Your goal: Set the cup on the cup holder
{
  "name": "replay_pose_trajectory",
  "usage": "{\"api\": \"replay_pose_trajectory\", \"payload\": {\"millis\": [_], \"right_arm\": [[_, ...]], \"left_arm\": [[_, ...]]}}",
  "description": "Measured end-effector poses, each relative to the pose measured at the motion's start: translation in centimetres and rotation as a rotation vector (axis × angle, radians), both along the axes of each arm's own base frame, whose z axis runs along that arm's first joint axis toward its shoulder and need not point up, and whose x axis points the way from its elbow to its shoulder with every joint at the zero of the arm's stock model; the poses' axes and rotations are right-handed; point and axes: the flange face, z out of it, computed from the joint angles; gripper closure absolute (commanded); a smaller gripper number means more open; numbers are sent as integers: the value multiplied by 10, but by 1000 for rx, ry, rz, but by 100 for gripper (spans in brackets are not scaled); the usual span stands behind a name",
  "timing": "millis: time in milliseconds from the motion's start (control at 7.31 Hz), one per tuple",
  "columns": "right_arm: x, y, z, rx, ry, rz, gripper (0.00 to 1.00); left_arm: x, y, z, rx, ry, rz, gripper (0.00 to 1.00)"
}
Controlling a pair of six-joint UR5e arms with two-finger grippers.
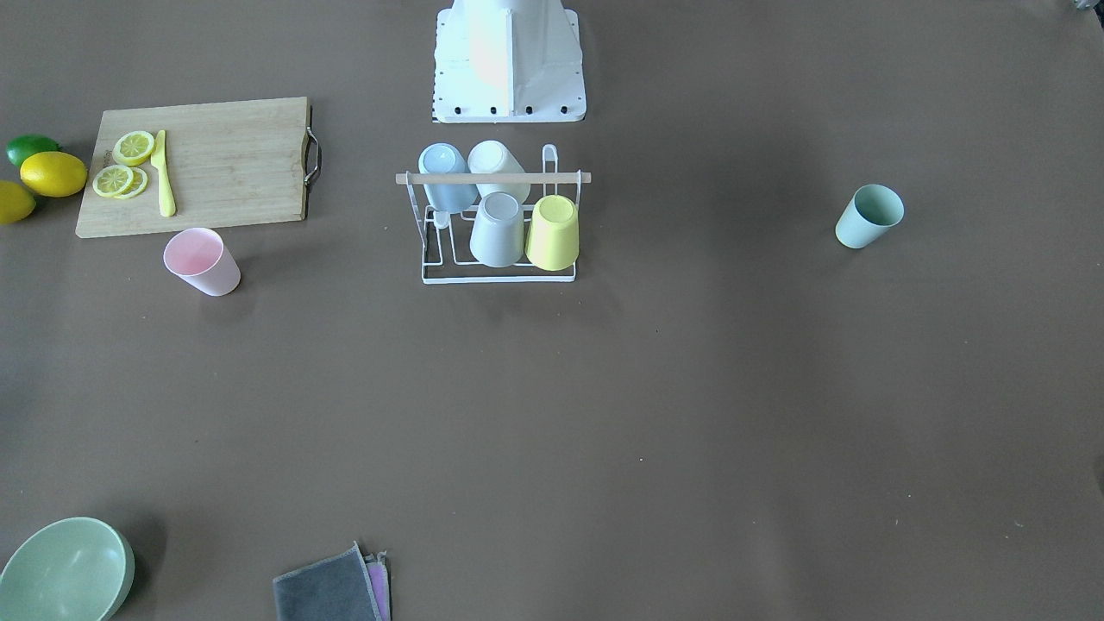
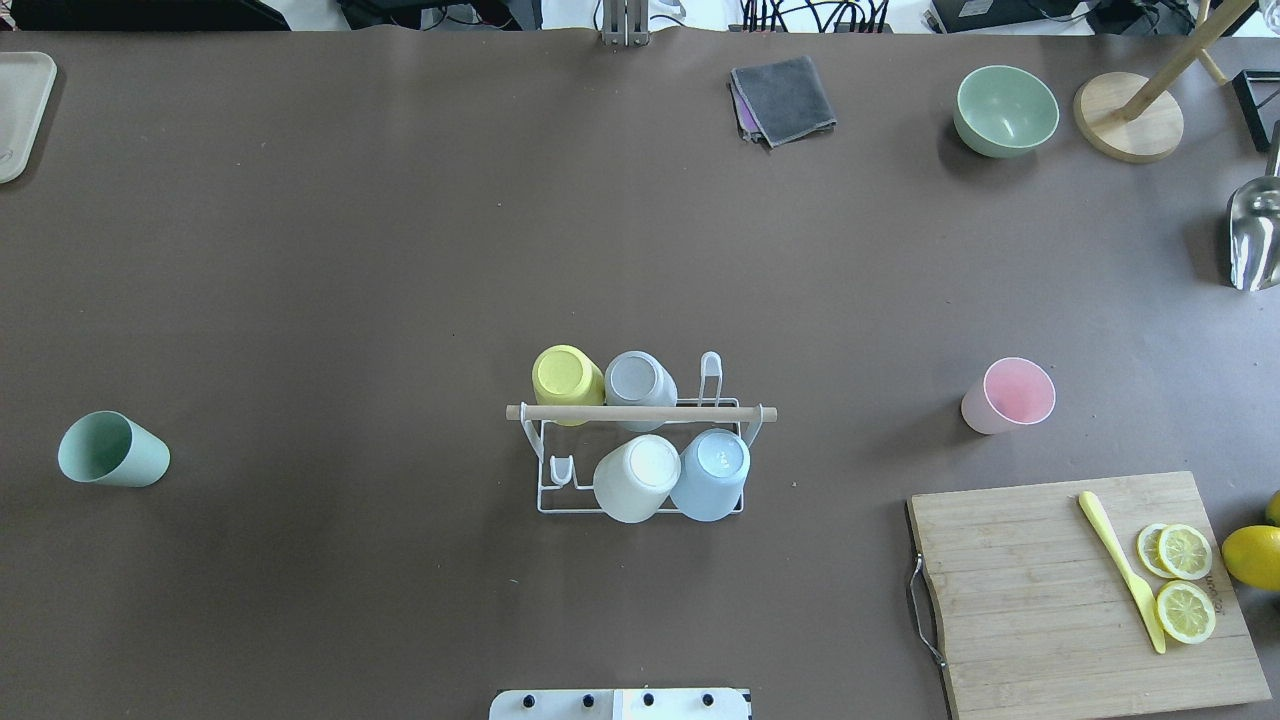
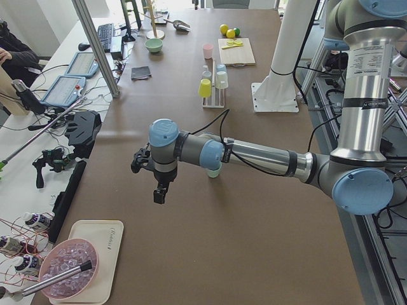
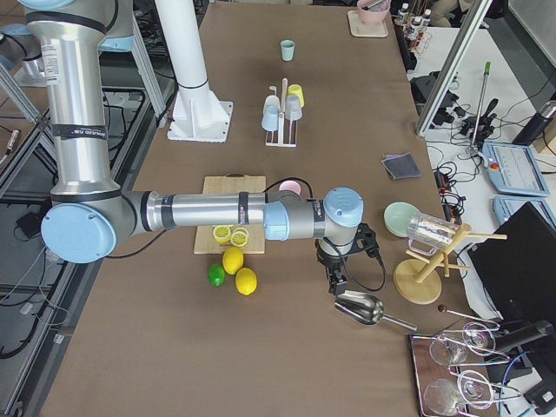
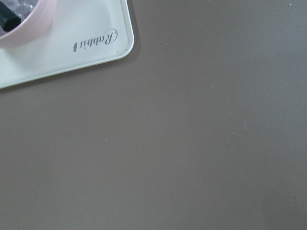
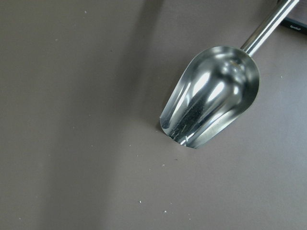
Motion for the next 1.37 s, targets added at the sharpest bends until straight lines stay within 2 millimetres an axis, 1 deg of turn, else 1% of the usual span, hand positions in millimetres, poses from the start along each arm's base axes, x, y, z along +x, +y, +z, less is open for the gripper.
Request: {"api": "replay_pose_trajectory", "payload": {"millis": [137,274,411,547,821,958,1095,1232,1368], "right_arm": [[-14,-7,-8,14,0,-25,0],[-28,-14,-16,28,-1,-47,0],[-36,-19,-22,39,-4,-60,0],[-44,-23,-29,51,-9,-72,0],[-64,-33,-45,75,-15,-105,0],[-76,-38,-53,86,-17,-123,0],[-91,-42,-61,96,-18,-146,0],[-105,-46,-69,104,-18,-165,0],[-119,-50,-77,105,-15,-183,0]], "left_arm": [[30,-12,-19,41,-15,50,1],[68,-21,-37,79,-43,111,1],[107,-28,-55,101,-71,171,1],[140,-32,-78,119,-113,228,1],[186,-38,-128,158,-239,331,1],[203,-41,-151,185,-327,398,1],[216,-45,-172,219,-423,463,1],[233,-45,-188,246,-504,521,1],[252,-42,-200,268,-563,571,1]]}}
